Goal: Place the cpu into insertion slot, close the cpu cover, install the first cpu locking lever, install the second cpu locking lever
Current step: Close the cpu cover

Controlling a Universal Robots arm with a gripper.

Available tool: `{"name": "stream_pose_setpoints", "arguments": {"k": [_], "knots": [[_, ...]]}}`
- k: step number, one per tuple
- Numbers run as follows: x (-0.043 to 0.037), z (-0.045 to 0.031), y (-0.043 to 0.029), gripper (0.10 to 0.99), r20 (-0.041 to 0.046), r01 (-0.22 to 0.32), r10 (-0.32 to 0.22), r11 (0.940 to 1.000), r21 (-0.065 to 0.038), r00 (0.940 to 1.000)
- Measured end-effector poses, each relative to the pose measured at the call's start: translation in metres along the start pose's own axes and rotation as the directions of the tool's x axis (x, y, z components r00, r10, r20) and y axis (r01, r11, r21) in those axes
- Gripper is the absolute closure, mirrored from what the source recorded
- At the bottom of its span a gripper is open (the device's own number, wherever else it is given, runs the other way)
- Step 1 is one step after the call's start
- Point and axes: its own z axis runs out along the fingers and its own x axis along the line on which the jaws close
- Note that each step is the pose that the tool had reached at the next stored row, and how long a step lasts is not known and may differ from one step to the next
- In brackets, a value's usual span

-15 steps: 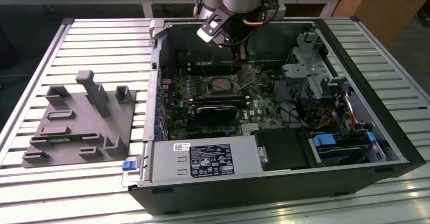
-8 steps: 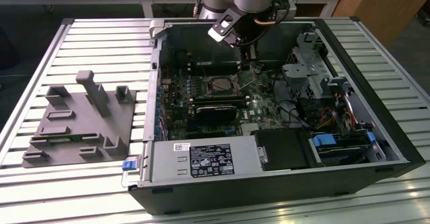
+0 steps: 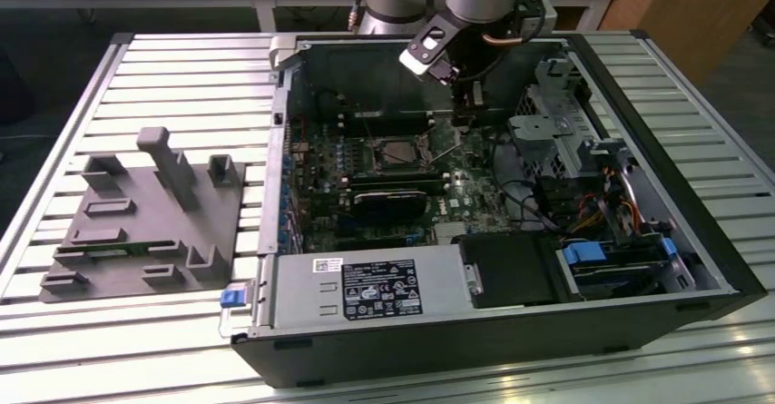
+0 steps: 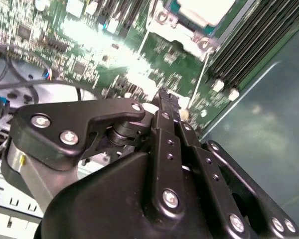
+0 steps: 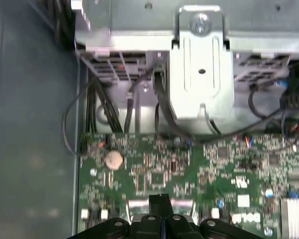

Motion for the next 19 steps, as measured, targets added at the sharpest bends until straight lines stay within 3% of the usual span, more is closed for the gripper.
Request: {"name": "stream_pose_setpoints", "arguments": {"k": [7,13,19], "knots": [[0.0004,0.0015,0.017,0.98,-0.0001,0.0,0.0,1.0,0.0,1.0],[0.0003,0.0083,0.0214,0.98,0.0003,0.0,0.0,1.0,0.005,1.0],[0.0002,0.0177,0.0219,0.98,0.0005,0.0,0.0,0.9998,0.022,1.0]]}}
